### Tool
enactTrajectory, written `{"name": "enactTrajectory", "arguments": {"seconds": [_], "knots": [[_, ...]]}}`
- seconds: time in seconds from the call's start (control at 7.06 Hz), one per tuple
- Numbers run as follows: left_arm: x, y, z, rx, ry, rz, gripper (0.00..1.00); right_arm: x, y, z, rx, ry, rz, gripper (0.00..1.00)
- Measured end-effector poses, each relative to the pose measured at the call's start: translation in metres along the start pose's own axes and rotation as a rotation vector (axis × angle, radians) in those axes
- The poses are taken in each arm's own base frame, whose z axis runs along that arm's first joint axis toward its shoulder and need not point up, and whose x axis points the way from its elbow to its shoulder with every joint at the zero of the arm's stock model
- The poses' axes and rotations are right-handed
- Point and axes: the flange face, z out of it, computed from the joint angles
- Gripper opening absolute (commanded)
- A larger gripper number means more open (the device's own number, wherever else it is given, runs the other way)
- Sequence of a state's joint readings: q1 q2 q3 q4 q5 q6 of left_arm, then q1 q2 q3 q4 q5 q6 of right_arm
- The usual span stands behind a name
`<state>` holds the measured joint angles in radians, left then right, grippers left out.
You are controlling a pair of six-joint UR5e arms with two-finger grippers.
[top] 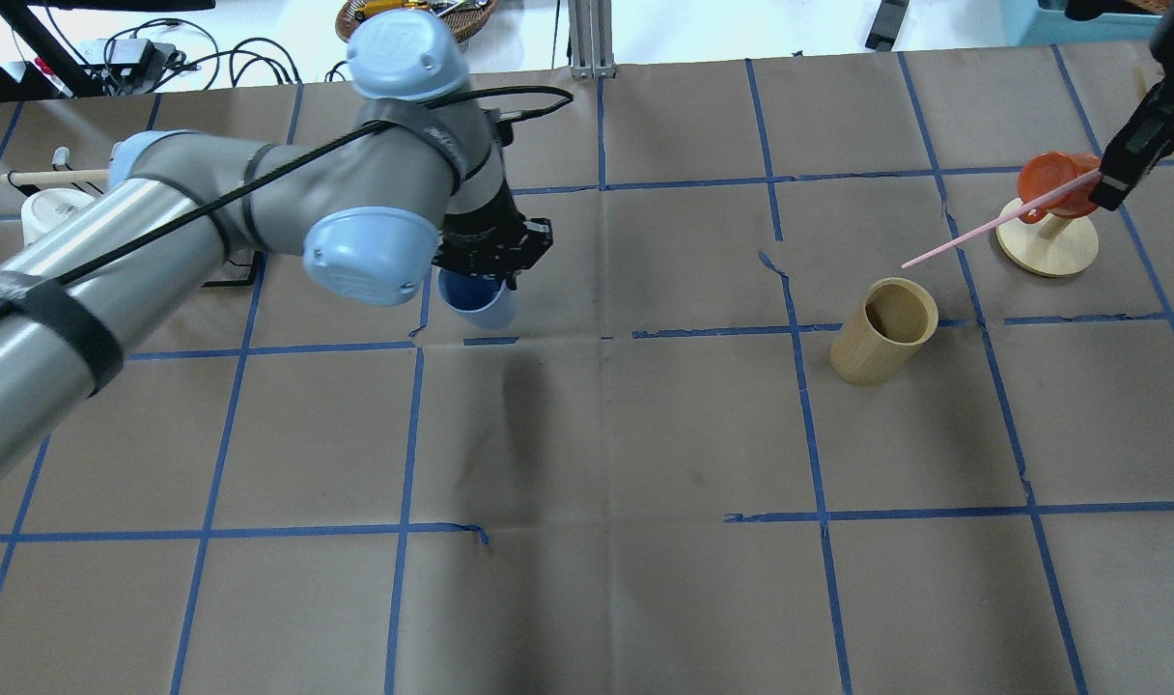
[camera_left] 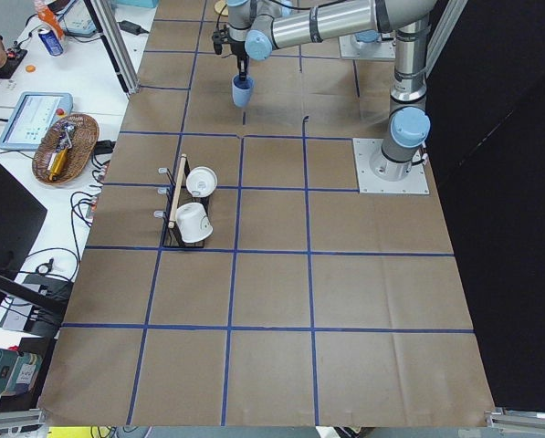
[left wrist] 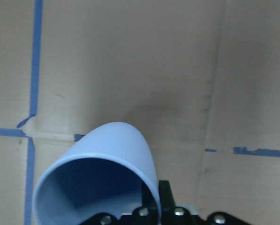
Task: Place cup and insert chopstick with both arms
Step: 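Carry the blue cup with the left gripper toward the table center and set it down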
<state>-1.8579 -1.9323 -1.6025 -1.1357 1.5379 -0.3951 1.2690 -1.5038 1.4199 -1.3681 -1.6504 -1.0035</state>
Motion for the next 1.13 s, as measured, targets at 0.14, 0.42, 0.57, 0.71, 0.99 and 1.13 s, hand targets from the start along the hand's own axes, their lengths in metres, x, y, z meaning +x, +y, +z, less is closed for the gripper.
{"name": "enactTrajectory", "arguments": {"seconds": [0.14, 0.42, 0.57, 0.71, 0.99, 1.13], "knots": [[0.038, 0.0, 0.014, -0.009, -0.011, -0.006, 0.0, 0.0, 0.0, 0.001, -0.001, -0.001, -0.002, 0.02], [0.065, 0.002, 0.041, -0.045, -0.025, -0.006, 0.01, 0.001, -0.001, 0.003, -0.002, -0.004, -0.004, 0.02], [0.074, 0.002, 0.053, -0.059, -0.028, 0.004, 0.2, 0.002, -0.001, 0.004, -0.004, -0.007, -0.004, 0.02], [0.083, 0.005, 0.06, -0.065, -0.03, 0.019, 0.99, 0.002, -0.002, 0.007, -0.006, -0.012, -0.005, 0.02], [0.089, 0.008, 0.06, -0.066, -0.028, 0.032, 1.0, 0.003, -0.003, 0.009, -0.006, -0.013, -0.005, 0.01], [0.089, 0.01, 0.048, -0.065, -0.017, 0.034, 1.0, 0.004, -0.003, 0.006, 0.0, -0.001, -0.004, 0.01]]}}
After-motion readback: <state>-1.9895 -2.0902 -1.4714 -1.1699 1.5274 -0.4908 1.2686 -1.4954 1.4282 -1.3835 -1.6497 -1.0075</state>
